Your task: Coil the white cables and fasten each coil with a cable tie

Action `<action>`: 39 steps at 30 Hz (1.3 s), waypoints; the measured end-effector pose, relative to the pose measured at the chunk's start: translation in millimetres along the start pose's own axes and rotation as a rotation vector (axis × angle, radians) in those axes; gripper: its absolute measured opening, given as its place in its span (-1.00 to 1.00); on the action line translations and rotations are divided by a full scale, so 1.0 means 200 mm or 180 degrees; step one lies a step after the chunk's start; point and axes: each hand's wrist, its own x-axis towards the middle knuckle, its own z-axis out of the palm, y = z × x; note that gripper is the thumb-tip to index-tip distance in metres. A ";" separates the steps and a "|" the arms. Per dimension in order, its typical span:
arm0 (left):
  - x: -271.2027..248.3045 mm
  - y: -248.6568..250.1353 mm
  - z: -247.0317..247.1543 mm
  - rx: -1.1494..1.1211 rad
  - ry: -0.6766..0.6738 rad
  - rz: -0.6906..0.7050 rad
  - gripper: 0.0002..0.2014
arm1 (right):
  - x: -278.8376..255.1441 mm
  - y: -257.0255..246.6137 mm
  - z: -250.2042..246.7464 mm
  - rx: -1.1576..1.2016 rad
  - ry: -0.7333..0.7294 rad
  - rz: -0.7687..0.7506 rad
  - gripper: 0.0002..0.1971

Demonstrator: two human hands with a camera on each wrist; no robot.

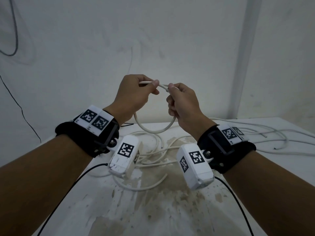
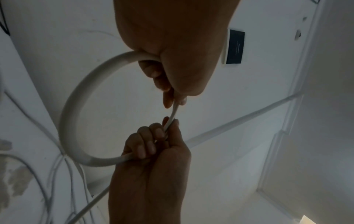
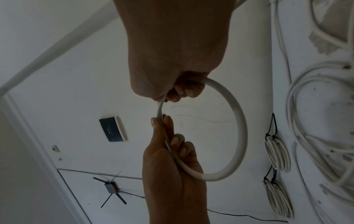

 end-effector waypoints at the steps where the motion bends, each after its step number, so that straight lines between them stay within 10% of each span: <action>1: 0.00 0.00 0.00 0.0012 -0.0062 -0.0056 -0.87 | 0.00 0.00 0.00 0.0003 0.0012 0.0000 -0.79; 8: 0.01 -0.04 -0.01 0.0034 0.0049 -0.0196 -0.87 | 0.01 -0.01 -0.06 0.0516 0.0016 0.0191 -0.81; 16: 0.01 -0.10 -0.02 0.0253 0.0356 -0.0012 -0.87 | -0.03 -0.08 -0.10 -0.0861 -0.0369 0.0757 -0.69; 22: -0.01 -0.08 -0.01 0.0323 0.0155 0.0194 -0.88 | 0.04 -0.16 -0.10 -0.3653 0.0621 -0.1251 -0.70; 28: -0.02 -0.04 0.01 0.0015 0.0156 0.0303 -0.90 | 0.05 -0.16 -0.05 -0.1784 -0.0801 0.0073 -0.60; 39: -0.04 -0.05 -0.01 0.0244 -0.0141 0.0344 -0.87 | 0.05 -0.18 -0.09 -0.1775 -0.1785 0.0404 -0.55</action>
